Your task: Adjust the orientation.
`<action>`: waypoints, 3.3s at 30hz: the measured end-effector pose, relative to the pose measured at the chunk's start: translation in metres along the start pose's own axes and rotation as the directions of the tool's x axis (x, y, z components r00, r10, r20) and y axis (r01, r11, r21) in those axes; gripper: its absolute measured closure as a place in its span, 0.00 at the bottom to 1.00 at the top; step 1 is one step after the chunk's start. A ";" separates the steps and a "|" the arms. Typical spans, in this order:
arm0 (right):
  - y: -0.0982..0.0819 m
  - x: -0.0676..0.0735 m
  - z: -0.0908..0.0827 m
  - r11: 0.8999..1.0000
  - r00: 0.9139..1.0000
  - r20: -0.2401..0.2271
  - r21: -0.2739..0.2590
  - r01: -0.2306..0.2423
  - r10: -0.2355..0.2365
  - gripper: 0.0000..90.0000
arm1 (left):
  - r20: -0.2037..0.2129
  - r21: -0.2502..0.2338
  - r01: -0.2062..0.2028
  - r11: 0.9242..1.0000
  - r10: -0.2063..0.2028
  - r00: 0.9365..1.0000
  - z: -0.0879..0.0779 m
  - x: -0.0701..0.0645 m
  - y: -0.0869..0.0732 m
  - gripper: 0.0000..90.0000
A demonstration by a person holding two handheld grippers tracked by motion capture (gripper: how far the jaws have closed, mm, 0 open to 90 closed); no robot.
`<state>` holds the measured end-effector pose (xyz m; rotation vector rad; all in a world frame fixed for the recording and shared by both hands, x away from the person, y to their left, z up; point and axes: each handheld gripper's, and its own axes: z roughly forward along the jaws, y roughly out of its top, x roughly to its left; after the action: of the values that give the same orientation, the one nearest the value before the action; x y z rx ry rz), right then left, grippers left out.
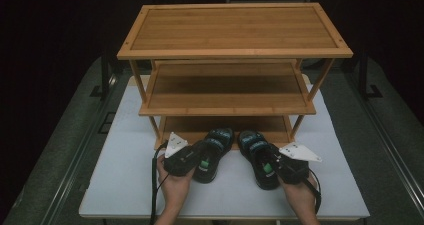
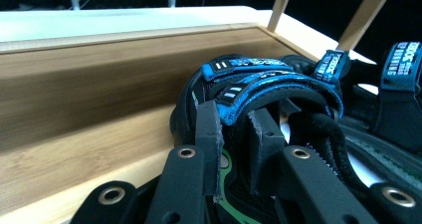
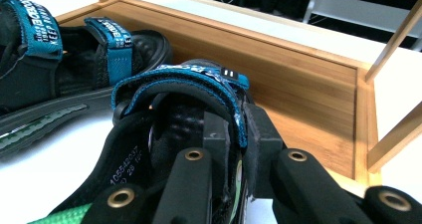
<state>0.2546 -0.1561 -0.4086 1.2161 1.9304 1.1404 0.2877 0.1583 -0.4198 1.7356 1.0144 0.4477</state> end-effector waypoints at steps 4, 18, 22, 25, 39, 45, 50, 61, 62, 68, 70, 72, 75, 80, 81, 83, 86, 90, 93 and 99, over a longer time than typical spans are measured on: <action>0.002 -0.001 0.010 1.000 0.999 0.022 -0.004 -0.023 0.024 0.90 | -0.023 0.007 -0.006 1.000 0.006 1.000 0.009 0.001 0.003 0.87; 0.013 0.007 0.035 0.997 0.995 0.064 -0.027 -0.069 0.071 0.90 | -0.056 -0.020 0.058 0.998 -0.059 0.997 0.023 0.004 0.008 0.87; 0.015 0.010 0.040 0.997 0.994 0.077 -0.033 -0.074 0.076 0.90 | -0.061 -0.027 0.076 0.997 -0.077 0.995 0.026 0.007 0.008 0.87; 0.016 0.013 0.044 0.996 0.993 0.086 -0.038 -0.074 0.077 0.90 | -0.062 -0.030 0.083 0.996 -0.085 0.994 0.027 0.008 0.006 0.87; 0.012 0.019 0.053 0.994 0.990 0.104 -0.067 -0.091 0.097 0.84 | -0.051 -0.021 0.069 0.997 -0.070 0.996 0.027 0.009 0.005 0.79; 0.012 0.014 0.049 0.996 0.993 0.084 -0.043 -0.079 0.082 0.76 | -0.037 -0.022 0.043 0.999 -0.044 0.998 0.022 0.009 0.008 0.67; 0.013 0.011 0.045 0.998 0.996 0.069 -0.031 -0.054 0.056 0.72 | -0.030 -0.021 0.017 1.000 -0.017 0.999 0.017 0.006 0.010 0.62; 0.014 0.006 0.028 0.998 0.998 0.016 -0.040 -0.052 0.053 0.62 | 0.031 -0.040 -0.034 0.999 0.035 0.999 -0.006 0.004 0.012 0.53; 0.014 0.006 0.025 0.998 0.999 0.014 -0.043 -0.047 0.047 0.61 | 0.040 -0.042 -0.035 0.999 0.036 0.999 -0.010 0.004 0.012 0.53; 0.012 0.002 0.007 0.998 0.998 -0.051 -0.045 -0.047 0.044 0.54 | 0.067 -0.042 -0.071 0.997 0.074 0.995 -0.026 0.001 0.010 0.48; 0.009 0.002 0.001 0.998 0.996 -0.079 -0.038 -0.041 0.038 0.50 | 0.061 -0.032 -0.094 0.995 0.096 0.994 -0.031 0.000 0.007 0.47; 0.002 0.002 -0.007 0.999 0.992 -0.118 -0.030 -0.041 0.038 0.44 | 0.080 -0.029 -0.091 0.995 0.093 0.992 -0.035 0.000 0.004 0.45; -0.005 0.002 -0.014 0.999 0.989 -0.142 -0.016 -0.030 0.027 0.39 | 0.071 -0.010 -0.105 0.994 0.105 0.992 -0.040 -0.001 -0.004 0.43; -0.017 0.004 -0.014 0.999 0.988 -0.156 0.042 -0.012 0.019 0.33 | 0.079 0.025 -0.100 0.995 0.098 0.992 -0.037 0.001 -0.016 0.37; -0.019 0.004 -0.013 0.999 0.987 -0.161 0.053 -0.009 0.018 0.32 | 0.077 0.032 -0.104 0.994 0.102 0.992 -0.035 0.000 -0.018 0.35; -0.025 0.005 -0.009 0.997 0.985 -0.171 0.079 -0.005 0.018 0.32 | 0.074 0.040 -0.109 0.993 0.106 0.992 -0.034 0.000 -0.021 0.31; -0.031 0.006 -0.002 0.993 0.983 -0.184 0.118 0.012 0.010 0.31 | 0.086 0.066 -0.107 0.992 0.101 0.991 -0.027 -0.001 -0.028 0.30; -0.037 0.009 0.008 0.984 0.980 -0.196 0.180 0.019 0.017 0.27 | 0.091 0.113 -0.122 0.986 0.112 0.990 -0.019 -0.004 -0.033 0.27; -0.037 0.014 0.014 0.978 0.979 -0.202 0.204 0.046 -0.004 0.27 | 0.088 0.141 -0.126 0.982 0.114 0.990 -0.014 -0.003 -0.035 0.28; -0.037 0.016 0.020 0.971 0.983 -0.184 0.234 0.054 -0.011 0.26 | 0.086 0.177 -0.133 0.975 0.119 0.989 -0.007 -0.001 -0.036 0.27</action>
<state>0.2492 -0.1429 -0.4511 1.2325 2.2706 1.0575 0.2673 0.1651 -0.4489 1.9746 0.9180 0.3753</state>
